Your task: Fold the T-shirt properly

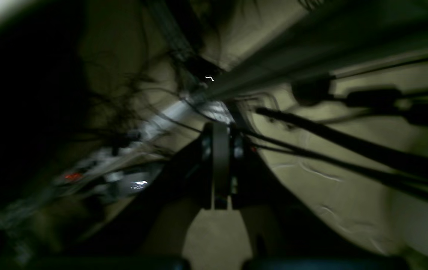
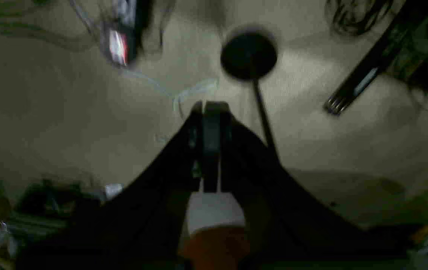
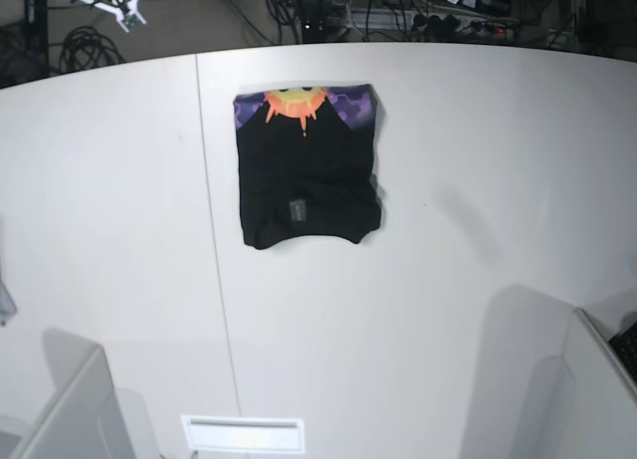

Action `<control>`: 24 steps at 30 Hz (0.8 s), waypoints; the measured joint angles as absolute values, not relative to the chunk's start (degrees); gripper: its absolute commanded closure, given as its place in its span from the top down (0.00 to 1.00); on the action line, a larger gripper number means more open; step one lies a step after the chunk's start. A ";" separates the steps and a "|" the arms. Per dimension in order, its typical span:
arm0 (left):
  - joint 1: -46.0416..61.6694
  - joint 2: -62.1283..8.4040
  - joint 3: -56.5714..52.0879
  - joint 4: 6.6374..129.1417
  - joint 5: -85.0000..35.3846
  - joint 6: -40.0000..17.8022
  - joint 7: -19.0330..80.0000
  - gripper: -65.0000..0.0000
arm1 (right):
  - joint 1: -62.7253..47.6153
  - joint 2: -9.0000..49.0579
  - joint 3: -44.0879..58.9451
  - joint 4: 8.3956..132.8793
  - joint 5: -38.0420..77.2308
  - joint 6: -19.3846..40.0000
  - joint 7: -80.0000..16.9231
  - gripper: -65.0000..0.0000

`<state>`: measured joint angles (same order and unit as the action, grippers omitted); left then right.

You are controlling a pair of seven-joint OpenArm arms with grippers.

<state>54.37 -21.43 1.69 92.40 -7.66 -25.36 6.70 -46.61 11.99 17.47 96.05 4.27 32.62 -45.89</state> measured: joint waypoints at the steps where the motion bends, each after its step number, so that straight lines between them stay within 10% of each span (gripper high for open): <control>1: 53.36 -21.12 1.63 89.91 -7.57 -25.04 6.90 0.00 | -45.63 11.86 16.38 93.36 3.38 32.62 -45.56 0.00; 17: 33.98 -11.11 1.48 49.43 -7.16 -23.92 6.31 0.00 | -26.26 16.51 -4.05 47.00 2.74 32.32 -23.40 0.00; 24: 22.52 -6.39 0.78 21.06 7.03 -23.97 -13.06 0.00 | -17.45 11.99 -7.77 18.72 3.22 29.71 0.49 0.00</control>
